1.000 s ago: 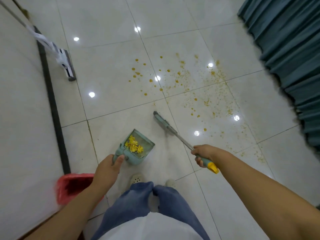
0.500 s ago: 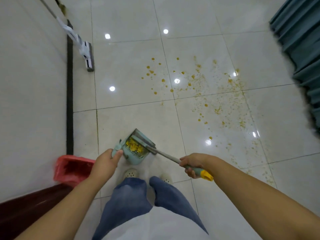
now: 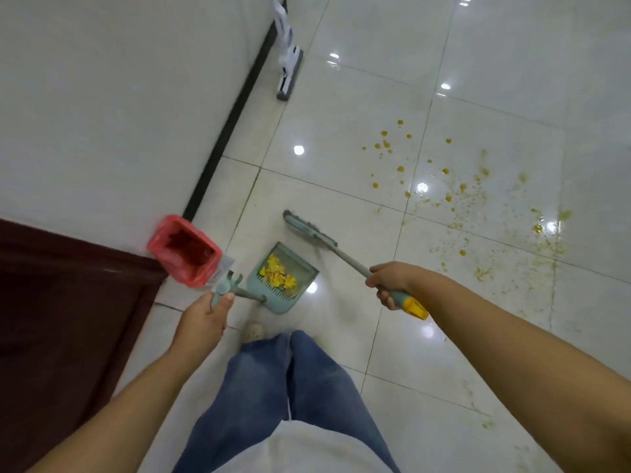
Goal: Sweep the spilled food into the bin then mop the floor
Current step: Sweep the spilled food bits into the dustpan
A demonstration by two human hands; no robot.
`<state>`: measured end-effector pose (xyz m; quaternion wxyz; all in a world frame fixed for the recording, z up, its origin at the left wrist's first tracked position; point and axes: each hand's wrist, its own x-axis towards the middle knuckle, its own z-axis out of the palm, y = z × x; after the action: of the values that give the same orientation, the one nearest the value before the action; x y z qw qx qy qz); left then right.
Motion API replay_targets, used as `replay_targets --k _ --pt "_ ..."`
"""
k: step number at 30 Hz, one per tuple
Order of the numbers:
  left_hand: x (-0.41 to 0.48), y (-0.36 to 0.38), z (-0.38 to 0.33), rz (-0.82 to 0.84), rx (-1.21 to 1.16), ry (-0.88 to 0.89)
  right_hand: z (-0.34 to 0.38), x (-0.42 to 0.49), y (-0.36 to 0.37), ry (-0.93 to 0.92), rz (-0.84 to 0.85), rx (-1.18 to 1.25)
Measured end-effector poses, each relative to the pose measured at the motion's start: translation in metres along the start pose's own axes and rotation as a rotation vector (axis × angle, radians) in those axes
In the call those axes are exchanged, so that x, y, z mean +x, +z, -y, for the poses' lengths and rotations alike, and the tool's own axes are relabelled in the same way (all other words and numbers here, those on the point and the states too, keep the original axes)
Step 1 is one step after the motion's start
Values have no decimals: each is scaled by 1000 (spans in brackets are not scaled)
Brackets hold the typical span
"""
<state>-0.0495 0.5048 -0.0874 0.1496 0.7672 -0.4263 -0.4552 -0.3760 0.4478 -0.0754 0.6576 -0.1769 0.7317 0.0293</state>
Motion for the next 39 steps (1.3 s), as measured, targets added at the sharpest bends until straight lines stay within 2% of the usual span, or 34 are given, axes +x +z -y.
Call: replay_targets --k 9,14,20,23,26,33,39 --pt "-30 -40 55 -80 -112 -137 108 50 77 -96 17 -63" --pt "-31 -57 85 -63 -189 -182 118 76 124 -90 4 -159" --pt "-25 -82 111 -15 -171 -147 54 81 139 70 -85 -318" --pt "-27 -93 121 17 -138 -124 11 60 143 24 -136 -535" --pt "-31 -101 132 58 -111 -94 -34 32 153 41 -155 -623" --pt "-34 -114 149 117 -89 -48 -134 -28 186 114 -172 -535" --pt "-35 -125 163 164 -11 83 -196 -71 210 150 -220 -216"
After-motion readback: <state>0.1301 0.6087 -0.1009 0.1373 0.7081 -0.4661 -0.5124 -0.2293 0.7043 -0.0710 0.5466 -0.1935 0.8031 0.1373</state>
